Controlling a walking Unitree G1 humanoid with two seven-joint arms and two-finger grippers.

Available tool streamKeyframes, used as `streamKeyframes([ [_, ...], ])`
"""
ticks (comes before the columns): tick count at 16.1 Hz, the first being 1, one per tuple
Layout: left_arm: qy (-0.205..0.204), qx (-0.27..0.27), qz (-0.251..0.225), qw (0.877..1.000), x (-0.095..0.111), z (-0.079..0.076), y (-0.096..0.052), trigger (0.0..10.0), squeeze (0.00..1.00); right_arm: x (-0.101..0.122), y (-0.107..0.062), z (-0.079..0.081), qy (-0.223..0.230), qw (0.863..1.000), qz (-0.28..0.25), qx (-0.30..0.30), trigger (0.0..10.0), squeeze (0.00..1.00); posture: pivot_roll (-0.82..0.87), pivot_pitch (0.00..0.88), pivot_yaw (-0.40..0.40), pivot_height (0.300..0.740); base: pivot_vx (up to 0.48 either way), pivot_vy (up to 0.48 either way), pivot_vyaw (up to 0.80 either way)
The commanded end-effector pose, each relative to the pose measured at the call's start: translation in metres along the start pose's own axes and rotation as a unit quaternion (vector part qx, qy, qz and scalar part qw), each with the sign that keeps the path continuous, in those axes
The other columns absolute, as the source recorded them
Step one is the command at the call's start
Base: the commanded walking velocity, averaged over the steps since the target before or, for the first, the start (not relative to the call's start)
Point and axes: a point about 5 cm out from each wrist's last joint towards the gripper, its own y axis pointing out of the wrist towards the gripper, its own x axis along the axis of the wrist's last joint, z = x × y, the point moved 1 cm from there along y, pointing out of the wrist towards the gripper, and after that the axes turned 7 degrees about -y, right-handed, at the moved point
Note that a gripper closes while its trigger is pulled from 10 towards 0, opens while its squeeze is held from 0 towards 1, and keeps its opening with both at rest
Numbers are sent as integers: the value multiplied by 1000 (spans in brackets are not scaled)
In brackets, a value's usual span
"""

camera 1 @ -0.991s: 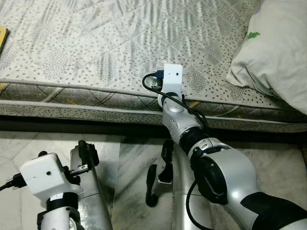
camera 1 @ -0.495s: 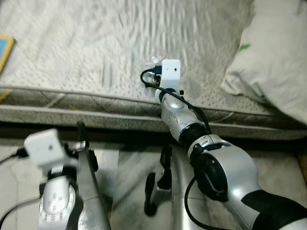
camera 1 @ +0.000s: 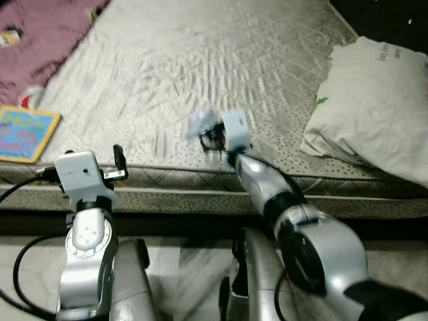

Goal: Clean up the room

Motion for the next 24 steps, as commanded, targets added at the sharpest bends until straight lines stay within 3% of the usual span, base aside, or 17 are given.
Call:
streamKeyframes([
  [1,-9,2,2,1000,-4,-1,1,10000,0,6,-4,-8,23,999,-37,-18,0,0,21,0,-40,532,0,0,0],
  [5,-15,-3,-1,1000,-10,1,-2,10000,0,-11,-30,-43,51,989,-73,-118,0,0,4,0,-26,532,0,0,0],
  [6,-19,-11,-6,1000,-12,4,-5,10000,0,-11,-48,-55,21,988,-102,-117,2078,0,-4,0,-26,532,0,0,0],
  [7,-18,-17,-10,1000,-12,4,-5,10000,0,-9,-54,-55,5,988,-116,-107,8510,0,-6,0,-26,532,0,0,0],
  [8,-15,-13,-8,1000,-13,5,-6,10000,0,-6,-61,-54,-22,987,-133,-93,10000,0,-8,0,-32,532,0,0,0],
  [10,6,-17,-11,1000,-13,5,-9,10000,0,-12,-77,-50,-40,986,-134,-94,10000,0,-15,0,-36,532,0,0,0],
  [11,2,-17,-11,1000,-13,6,-11,10000,0,-15,-86,-46,-13,988,-140,-67,10000,0,-21,0,-31,532,0,0,0],
  [12,3,-15,-12,1000,-13,6,-12,10000,0,-16,-94,-46,-18,988,-140,-68,10000,0,-26,0,-25,532,0,0,0],
  [14,1,-28,-1,1000,-18,4,-15,10000,0,-30,-124,-49,-38,989,-118,-86,10000,0,-38,0,-24,532,0,0,0],
  [16,-9,-35,2,999,-18,0,-15,10000,0,-43,-140,-48,-54,991,-92,-84,10000,0,-42,0,-28,532,0,0,0],
  [18,-16,-48,-3,999,-16,-4,-17,10000,0,-42,-141,-52,-64,987,-99,-109,10000,0,-49,0,-25,532,0,0,0],
  [20,-2,-43,-12,999,-14,1,-22,10000,0,-25,-133,-58,-79,976,-126,-157,10000,0,-57,0,-17,532,0,0,0],
  [21,12,-25,-18,999,-13,9,-28,10000,0,-18,-132,-58,-47,975,-136,-167,10000,0,-45,0,-19,532,0,0,0],
  [24,8,13,0,1000,-17,21,-37,10000,0,-30,-134,-50,-43,979,-94,-177,10000,0,-37,0,-33,532,0,0,0],
])
